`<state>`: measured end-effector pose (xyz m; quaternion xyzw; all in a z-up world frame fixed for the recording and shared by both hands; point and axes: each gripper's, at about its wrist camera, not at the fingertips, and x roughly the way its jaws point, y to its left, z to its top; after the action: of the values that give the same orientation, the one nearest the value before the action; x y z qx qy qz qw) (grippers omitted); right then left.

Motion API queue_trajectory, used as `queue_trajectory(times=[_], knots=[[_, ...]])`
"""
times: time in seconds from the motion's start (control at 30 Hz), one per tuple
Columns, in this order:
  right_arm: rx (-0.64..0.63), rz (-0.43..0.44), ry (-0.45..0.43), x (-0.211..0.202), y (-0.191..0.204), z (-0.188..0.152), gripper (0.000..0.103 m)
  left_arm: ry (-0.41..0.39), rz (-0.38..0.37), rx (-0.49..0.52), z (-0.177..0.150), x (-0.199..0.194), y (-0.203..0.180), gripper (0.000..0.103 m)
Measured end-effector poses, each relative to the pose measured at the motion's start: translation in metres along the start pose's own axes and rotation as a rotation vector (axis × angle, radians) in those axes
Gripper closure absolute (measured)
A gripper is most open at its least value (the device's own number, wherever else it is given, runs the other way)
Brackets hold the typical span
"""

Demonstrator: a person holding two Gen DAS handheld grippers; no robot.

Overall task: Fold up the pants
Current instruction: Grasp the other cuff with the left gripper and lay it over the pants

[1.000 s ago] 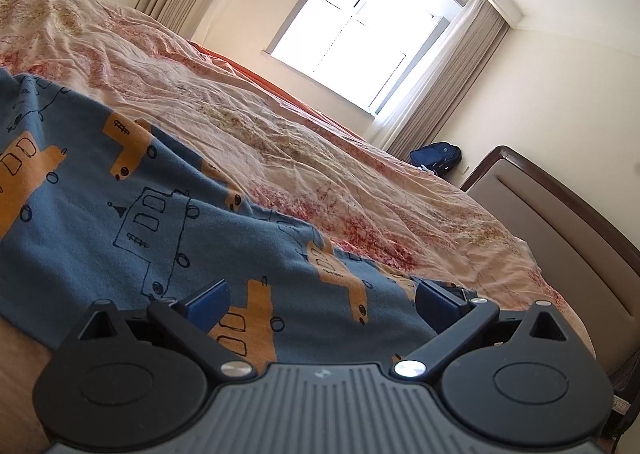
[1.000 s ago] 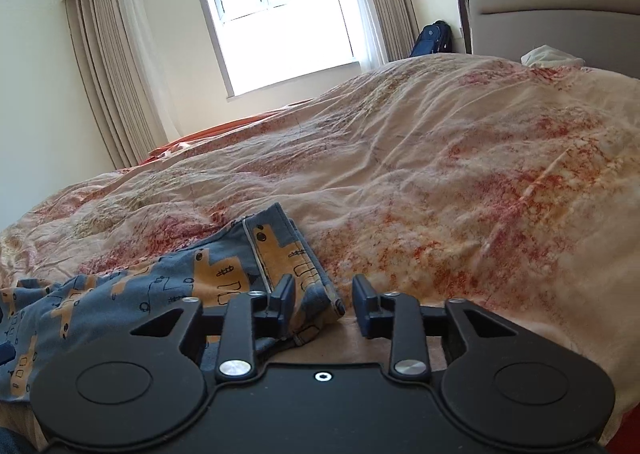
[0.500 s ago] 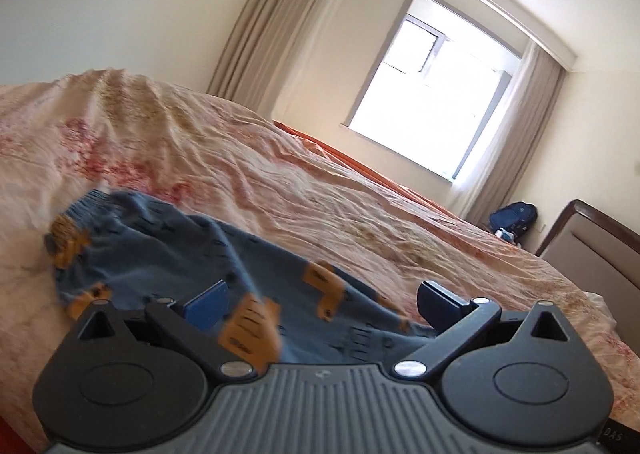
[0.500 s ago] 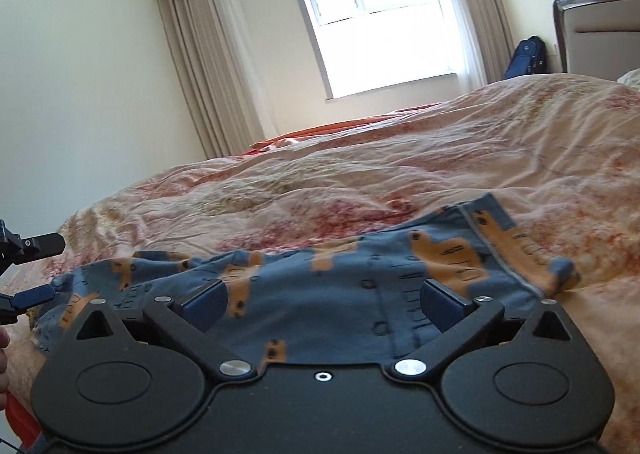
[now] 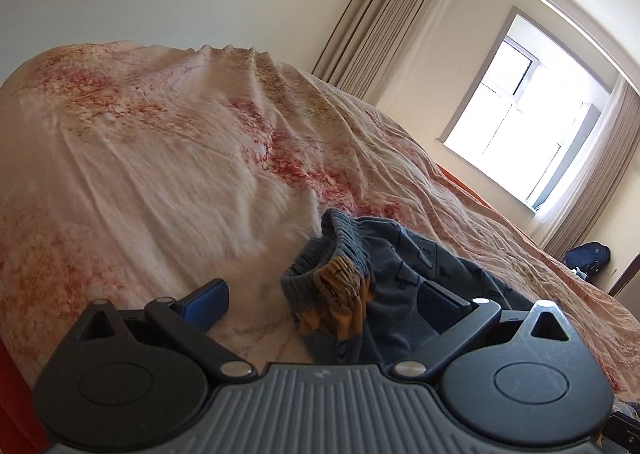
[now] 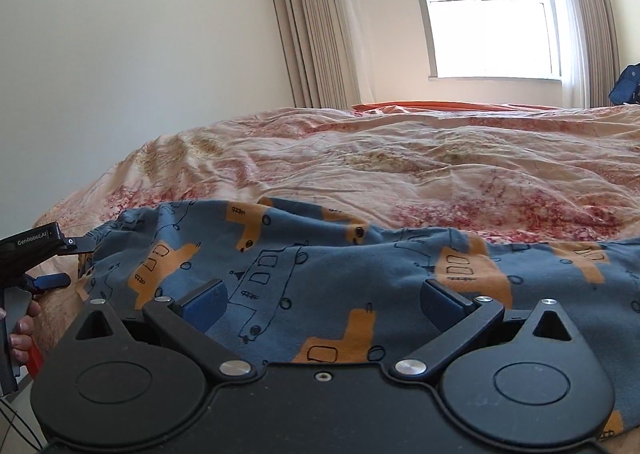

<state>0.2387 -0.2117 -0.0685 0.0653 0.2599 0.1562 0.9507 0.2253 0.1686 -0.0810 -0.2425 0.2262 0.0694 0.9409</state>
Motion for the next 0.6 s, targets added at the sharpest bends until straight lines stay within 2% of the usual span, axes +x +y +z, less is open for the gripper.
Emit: queue_trajectory(times=[0.07, 0.13, 0.17, 0.2, 0.23, 0.3, 0.4, 0.6], knots=[[-0.014, -0.004, 0.012, 0.004, 0.005, -0.002, 0.001, 0.007, -0.021, -0.004, 0.002, 0.004, 0.000, 0.003], [-0.023, -0.010, 0.020, 0.007, 0.008, -0.004, 0.001, 0.020, -0.017, -0.019, 0.002, 0.008, -0.001, 0.011], [-0.024, -0.010, 0.022, 0.008, 0.009, -0.005, 0.001, 0.027, -0.014, -0.023, 0.002, 0.009, -0.002, 0.020], [-0.023, -0.009, 0.023, 0.009, 0.010, -0.005, 0.001, 0.039, -0.010, -0.027, 0.002, 0.012, -0.002, 0.036], [-0.023, -0.009, 0.023, 0.009, 0.010, -0.006, 0.001, 0.054, -0.009, -0.034, 0.001, 0.014, -0.002, 0.045], [-0.019, -0.011, 0.025, 0.011, 0.011, -0.007, 0.001, 0.068, -0.006, -0.069, 0.001, 0.016, 0.002, 0.075], [-0.015, -0.009, 0.029, 0.012, 0.012, -0.009, 0.001, 0.034, -0.008, -0.078, 0.001, 0.007, 0.001, 0.084], [-0.013, -0.004, 0.022, 0.009, 0.012, -0.010, 0.001, -0.056, 0.018, -0.004, 0.012, -0.044, -0.018, 0.086]])
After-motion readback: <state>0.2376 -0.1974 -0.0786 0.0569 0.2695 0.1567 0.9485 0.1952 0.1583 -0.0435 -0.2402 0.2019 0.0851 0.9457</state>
